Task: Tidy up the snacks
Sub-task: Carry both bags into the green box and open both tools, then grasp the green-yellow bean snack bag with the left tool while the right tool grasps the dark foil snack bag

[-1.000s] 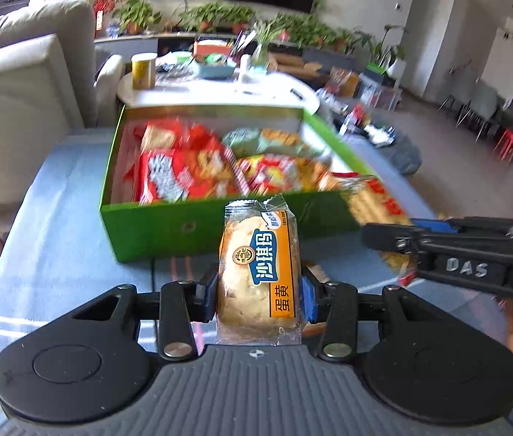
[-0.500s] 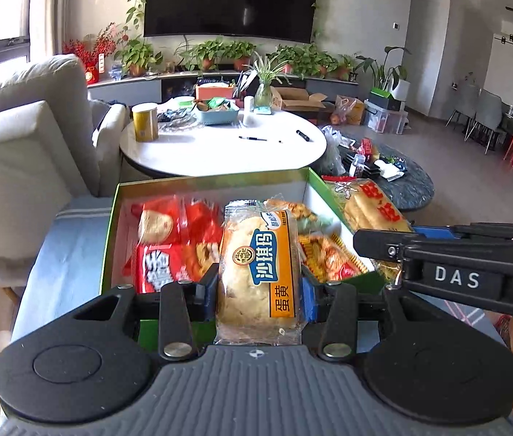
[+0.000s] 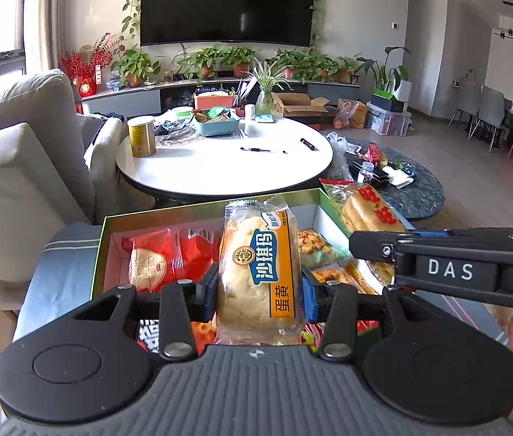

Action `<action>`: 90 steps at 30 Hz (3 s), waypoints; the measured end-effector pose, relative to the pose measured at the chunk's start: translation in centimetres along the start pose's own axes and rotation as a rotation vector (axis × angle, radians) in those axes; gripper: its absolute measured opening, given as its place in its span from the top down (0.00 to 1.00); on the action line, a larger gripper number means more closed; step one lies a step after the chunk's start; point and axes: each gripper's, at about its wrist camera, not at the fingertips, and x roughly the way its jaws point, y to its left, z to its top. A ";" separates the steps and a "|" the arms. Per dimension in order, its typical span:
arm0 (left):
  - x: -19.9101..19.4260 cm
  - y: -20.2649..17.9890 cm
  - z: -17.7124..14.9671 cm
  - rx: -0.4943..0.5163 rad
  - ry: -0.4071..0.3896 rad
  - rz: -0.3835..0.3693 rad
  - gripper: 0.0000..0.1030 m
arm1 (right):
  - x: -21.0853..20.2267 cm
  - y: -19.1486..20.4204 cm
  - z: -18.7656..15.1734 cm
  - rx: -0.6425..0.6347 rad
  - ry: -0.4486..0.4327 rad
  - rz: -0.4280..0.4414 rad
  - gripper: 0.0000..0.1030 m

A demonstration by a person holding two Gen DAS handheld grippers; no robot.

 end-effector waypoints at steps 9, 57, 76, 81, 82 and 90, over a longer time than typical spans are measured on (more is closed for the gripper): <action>3.1 0.3 0.3 -0.052 0.032 -0.009 0.61 | 2.1 -1.1 0.1 0.023 0.036 -0.018 0.26; -6.5 5.1 -4.7 -0.075 0.018 0.090 0.40 | -2.7 2.3 -3.7 -0.071 0.075 0.040 0.25; -13.4 9.7 -15.9 -0.089 0.211 0.161 0.35 | -4.7 5.6 -9.1 -0.158 0.146 0.098 0.24; -14.1 9.0 -17.5 -0.073 0.249 0.138 0.35 | -5.9 7.1 -10.8 -0.226 0.170 0.137 0.24; -14.3 8.9 -17.8 -0.063 0.252 0.135 0.35 | -6.2 7.4 -11.1 -0.238 0.174 0.147 0.24; -13.1 8.9 -18.6 -0.073 0.289 0.144 0.30 | -6.1 10.5 -12.9 -0.306 0.241 0.230 0.22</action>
